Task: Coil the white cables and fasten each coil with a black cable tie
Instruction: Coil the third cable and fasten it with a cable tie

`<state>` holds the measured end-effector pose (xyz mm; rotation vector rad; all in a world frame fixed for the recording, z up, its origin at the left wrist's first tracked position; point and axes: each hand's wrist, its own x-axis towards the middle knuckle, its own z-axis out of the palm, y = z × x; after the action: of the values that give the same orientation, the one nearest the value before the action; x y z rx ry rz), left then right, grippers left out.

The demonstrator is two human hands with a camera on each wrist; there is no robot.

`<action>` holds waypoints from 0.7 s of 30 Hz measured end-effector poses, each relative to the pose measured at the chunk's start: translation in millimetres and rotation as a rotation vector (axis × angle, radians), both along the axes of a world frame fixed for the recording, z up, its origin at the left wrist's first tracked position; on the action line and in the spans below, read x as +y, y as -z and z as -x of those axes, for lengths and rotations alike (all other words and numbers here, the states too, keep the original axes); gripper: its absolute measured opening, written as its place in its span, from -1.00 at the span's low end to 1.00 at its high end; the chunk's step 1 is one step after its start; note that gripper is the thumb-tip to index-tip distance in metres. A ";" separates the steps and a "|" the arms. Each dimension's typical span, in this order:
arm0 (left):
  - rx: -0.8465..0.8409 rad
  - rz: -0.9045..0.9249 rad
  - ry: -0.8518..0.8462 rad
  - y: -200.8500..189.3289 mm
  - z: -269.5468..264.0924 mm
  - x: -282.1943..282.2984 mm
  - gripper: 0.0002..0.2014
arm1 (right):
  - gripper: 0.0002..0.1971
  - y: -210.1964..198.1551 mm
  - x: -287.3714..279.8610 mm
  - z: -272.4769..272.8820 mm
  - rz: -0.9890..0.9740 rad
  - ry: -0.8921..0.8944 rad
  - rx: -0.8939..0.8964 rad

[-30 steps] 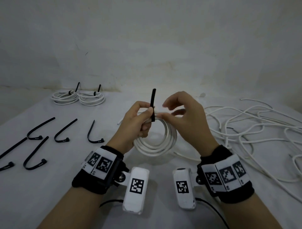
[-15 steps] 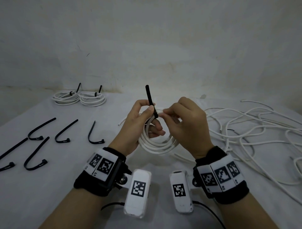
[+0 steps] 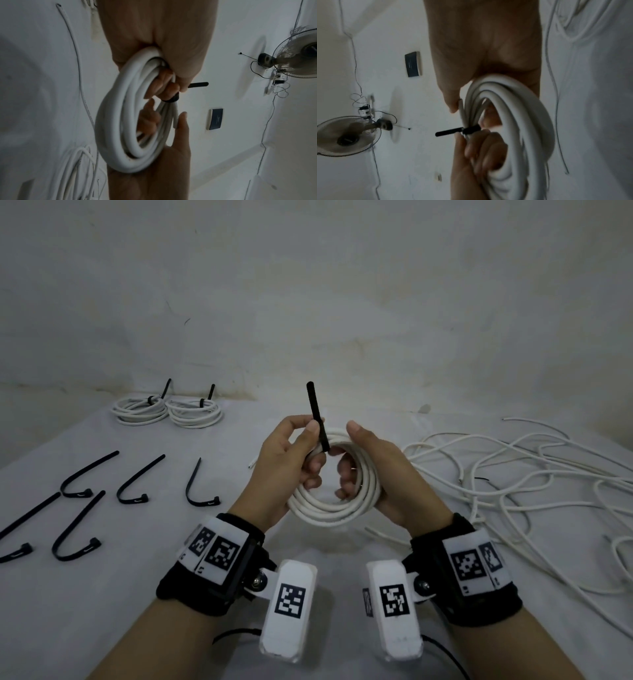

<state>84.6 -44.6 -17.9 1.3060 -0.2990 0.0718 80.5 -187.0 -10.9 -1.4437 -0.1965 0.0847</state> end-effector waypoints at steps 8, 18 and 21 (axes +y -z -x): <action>0.267 0.057 -0.010 8.2 -2.9 -8.1 -0.34 | -0.62 4.8 15.5 -0.8 -0.148 0.276 -0.039; 0.216 0.012 -0.052 9.2 -6.1 -7.1 -0.44 | -0.61 7.9 22.1 -5.1 -0.283 0.342 -0.036; 0.248 -0.068 -0.053 7.4 -6.7 -4.9 -0.50 | -0.59 10.9 18.5 -10.1 -0.264 0.357 -0.071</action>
<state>91.3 -49.5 -25.3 1.3746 -0.0552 -0.0559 90.6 -168.5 -21.9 -1.1992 -0.0044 -0.2761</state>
